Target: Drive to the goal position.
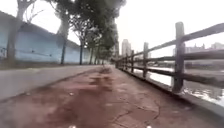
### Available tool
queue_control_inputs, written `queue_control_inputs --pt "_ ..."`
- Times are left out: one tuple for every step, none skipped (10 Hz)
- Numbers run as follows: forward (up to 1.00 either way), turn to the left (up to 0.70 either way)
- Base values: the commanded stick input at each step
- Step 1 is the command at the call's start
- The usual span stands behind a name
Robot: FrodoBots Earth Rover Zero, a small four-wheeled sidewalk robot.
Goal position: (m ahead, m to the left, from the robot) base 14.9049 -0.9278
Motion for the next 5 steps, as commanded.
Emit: queue_control_inputs --pt "1.0 0.06" --pt "1.0 0.06" --pt "1.0 0.06" --pt "1.0 0.06" --pt "1.0 0.06"
